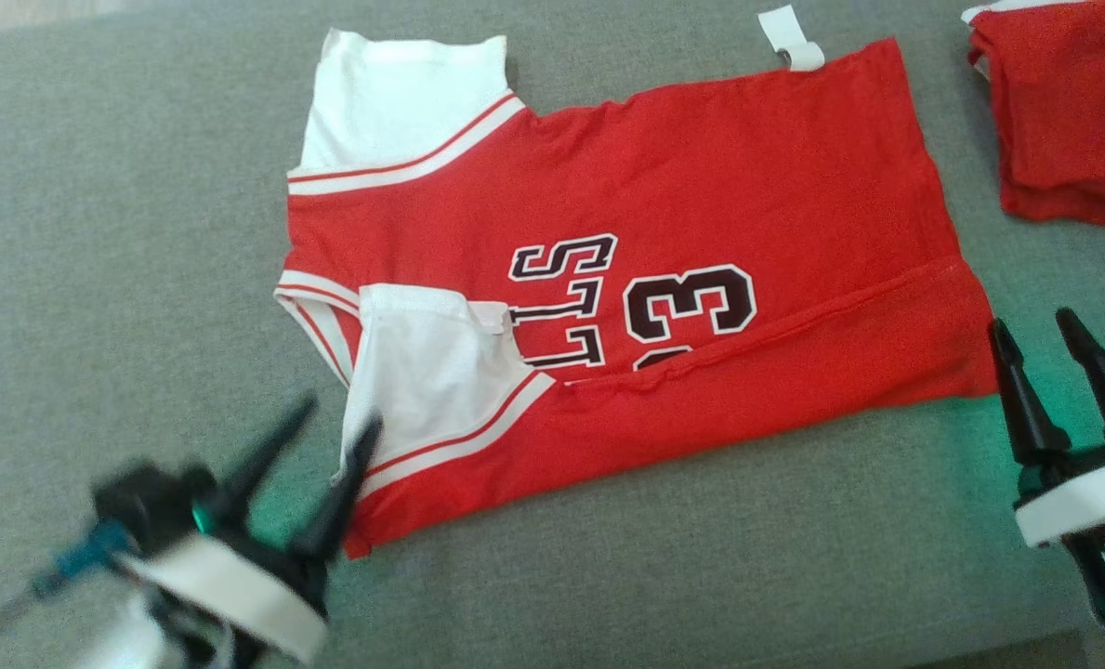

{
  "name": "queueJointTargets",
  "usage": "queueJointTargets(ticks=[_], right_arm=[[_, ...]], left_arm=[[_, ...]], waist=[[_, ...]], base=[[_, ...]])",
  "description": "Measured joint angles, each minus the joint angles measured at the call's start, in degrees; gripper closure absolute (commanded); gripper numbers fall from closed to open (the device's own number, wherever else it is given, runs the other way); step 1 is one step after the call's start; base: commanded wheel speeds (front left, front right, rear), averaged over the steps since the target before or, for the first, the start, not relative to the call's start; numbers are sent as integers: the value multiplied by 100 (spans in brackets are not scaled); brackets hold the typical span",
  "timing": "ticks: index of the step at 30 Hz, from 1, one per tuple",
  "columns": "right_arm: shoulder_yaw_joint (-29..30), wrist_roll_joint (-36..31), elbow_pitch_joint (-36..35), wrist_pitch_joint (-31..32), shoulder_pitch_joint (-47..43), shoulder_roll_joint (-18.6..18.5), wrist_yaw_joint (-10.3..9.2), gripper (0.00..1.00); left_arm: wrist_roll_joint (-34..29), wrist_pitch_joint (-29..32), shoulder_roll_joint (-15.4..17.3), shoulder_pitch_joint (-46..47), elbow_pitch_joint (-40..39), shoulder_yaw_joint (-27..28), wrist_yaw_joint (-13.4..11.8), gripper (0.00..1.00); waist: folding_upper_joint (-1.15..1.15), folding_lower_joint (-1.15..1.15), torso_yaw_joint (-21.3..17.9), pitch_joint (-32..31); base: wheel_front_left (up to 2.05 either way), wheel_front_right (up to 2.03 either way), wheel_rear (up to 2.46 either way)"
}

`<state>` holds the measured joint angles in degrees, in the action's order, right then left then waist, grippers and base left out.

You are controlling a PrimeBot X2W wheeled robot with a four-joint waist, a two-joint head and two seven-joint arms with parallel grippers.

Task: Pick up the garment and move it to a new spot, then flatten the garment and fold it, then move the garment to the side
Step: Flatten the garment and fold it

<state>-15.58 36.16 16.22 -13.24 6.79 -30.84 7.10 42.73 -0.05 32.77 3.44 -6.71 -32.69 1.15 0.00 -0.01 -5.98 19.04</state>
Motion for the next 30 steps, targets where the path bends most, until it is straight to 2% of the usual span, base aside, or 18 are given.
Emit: queueJointTargets(ticks=[2, 5, 8, 12, 17, 23, 30], right_arm=[[55, -119, -113, -33, 32, 70, 0, 0], [49, -205, -278, -38, 148, 191, 0, 0], [14, -253, -358, -37, 299, 199, 0, 0], [-130, -283, -416, 4, 622, 213, 0, 0], [-420, -296, -432, 7, 1112, 285, 0, 0], [-823, -261, -287, -48, 1503, 382, 0, 0], [-1028, -121, -65, -97, 1612, 477, 0, 0]], left_arm=[[16, 331, 227, 348, -414, 176, -60, 0], [164, 1190, 584, 1173, -806, 342, -63, 0], [442, 2060, 666, 2232, -803, 420, 10, 0], [665, 3181, 532, 3911, -96, 318, 99, 0], [590, 4235, 240, 5453, 1337, 76, 111, 0], [155, 4849, 328, 6137, 2673, -143, 62, 0], [62, 4994, 586, 6210, 3281, -164, 89, 0]], waist=[[0, 1, -26, 59], [0, 1, -74, 193], [0, 1, -128, 392], [0, 2, -233, 714], [0, 3, -483, 1095], [0, 2, -931, 1398], [0, 1, -1270, 1607]], base=[[0, 0, 0], [0, 0, 0], [0, 0, 0], [0, 0, 0], [0, 0, 0], [0, 0, 0], [0, 0, 0]])
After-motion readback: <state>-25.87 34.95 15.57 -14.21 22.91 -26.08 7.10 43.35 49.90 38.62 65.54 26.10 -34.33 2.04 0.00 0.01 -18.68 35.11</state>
